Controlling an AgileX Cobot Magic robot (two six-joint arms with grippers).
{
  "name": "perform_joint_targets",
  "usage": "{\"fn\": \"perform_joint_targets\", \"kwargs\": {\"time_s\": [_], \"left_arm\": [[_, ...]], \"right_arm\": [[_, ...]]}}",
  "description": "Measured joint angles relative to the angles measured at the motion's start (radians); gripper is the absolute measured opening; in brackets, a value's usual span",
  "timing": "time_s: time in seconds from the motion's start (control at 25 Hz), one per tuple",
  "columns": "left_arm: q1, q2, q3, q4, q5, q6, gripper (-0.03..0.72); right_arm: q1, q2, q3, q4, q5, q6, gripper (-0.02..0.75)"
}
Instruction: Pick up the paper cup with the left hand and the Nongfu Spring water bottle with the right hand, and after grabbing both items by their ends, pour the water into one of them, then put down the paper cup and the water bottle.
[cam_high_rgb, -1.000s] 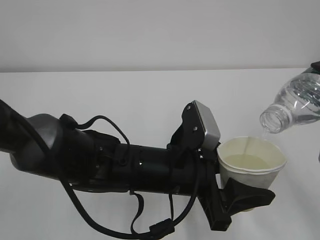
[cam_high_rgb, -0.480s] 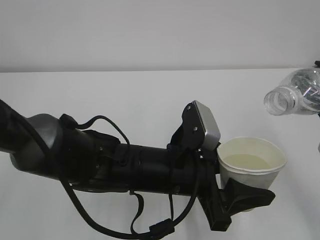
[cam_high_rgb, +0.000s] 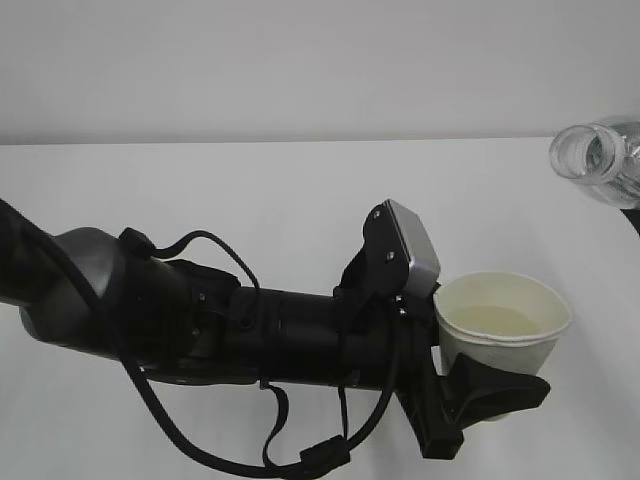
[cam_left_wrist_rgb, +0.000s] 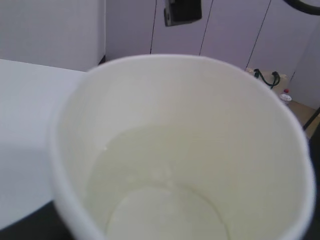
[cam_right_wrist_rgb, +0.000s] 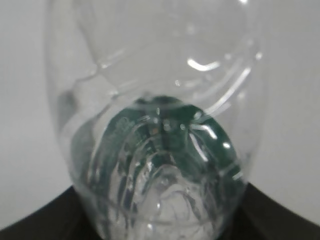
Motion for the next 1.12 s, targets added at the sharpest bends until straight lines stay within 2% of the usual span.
{"fn": "perform_joint_targets", "kwargs": {"time_s": [0.84,1.12], "left_arm": [[0.0,0.0,0.0,-0.013,0.008,0.0,0.454],[0.0,0.0,0.0,-0.013,0.028,0.0,0.454]], "right_arm": [[0.0,0.0,0.0,0.002,-0.023,0.419,0.419],[0.0,0.0,0.0,0.091,-0.041,0.548,0.419]]}}
